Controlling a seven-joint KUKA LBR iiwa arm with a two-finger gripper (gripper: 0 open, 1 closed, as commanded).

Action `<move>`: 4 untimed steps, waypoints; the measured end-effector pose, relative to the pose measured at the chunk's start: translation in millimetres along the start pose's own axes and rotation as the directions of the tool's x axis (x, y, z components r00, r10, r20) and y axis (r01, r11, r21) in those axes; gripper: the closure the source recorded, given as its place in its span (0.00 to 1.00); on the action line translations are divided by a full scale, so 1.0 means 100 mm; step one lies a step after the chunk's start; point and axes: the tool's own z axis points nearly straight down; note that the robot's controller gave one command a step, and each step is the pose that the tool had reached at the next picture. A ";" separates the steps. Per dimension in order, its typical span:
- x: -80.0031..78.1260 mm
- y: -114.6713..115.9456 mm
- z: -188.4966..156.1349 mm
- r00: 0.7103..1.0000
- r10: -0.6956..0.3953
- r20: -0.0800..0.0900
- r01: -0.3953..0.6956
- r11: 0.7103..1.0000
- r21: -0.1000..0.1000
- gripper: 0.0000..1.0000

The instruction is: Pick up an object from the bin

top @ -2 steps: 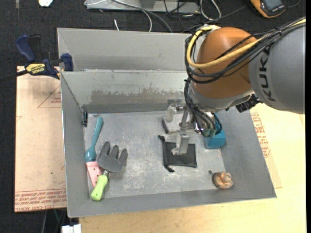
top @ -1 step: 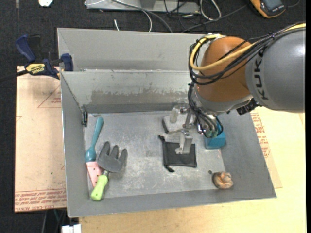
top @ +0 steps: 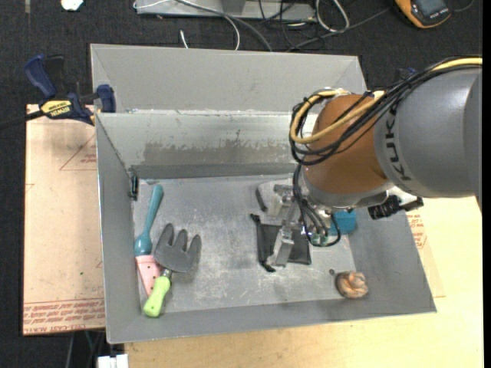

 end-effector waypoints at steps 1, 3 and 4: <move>-0.03 -0.21 0.41 0.991 -0.130 0.001 0.130 0.991 0.000 0.00; 0.01 -0.27 0.62 0.954 -0.298 -0.003 0.298 0.954 -0.001 0.00; -0.09 -0.32 0.72 0.979 -0.205 -0.001 0.205 0.979 -0.002 1.00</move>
Offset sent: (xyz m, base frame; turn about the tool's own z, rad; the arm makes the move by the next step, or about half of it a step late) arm -0.0054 -0.0359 -0.0488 -0.1694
